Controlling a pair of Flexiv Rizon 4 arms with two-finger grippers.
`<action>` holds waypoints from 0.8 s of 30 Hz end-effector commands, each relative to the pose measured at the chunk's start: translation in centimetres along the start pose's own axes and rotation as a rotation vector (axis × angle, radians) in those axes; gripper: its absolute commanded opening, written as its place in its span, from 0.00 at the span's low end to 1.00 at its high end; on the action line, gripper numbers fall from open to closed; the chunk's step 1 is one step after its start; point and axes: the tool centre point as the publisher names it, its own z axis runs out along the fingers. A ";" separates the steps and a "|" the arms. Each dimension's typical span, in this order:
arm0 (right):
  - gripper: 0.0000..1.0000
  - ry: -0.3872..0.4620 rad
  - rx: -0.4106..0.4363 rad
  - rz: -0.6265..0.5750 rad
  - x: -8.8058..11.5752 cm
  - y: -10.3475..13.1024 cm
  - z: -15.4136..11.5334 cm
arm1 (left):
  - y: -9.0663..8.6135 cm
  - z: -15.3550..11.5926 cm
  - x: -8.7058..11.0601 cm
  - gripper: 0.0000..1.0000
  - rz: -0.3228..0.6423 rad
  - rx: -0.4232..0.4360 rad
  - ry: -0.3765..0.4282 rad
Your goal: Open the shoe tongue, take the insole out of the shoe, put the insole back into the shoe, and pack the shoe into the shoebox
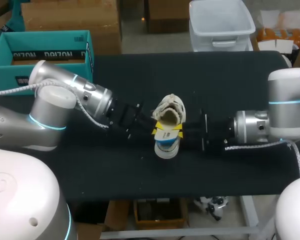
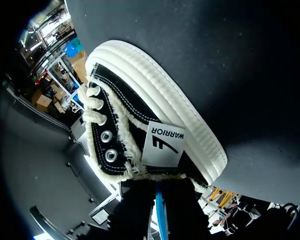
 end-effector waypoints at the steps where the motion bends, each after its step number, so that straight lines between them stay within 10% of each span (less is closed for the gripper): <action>1: 0.00 0.002 -0.009 0.002 -0.1 -0.4 0.1 | 0.3 0.7 -0.1 0.00 -0.005 0.004 -0.010; 10: 0.45 -0.001 -0.025 0.014 -0.8 -1.7 -0.1 | 0.6 0.6 -0.2 0.00 -0.019 -0.001 -0.023; 24: 0.00 -0.004 -0.063 0.011 -1.7 -3.5 -0.4 | 0.2 0.7 0.0 0.00 -0.020 -0.002 -0.027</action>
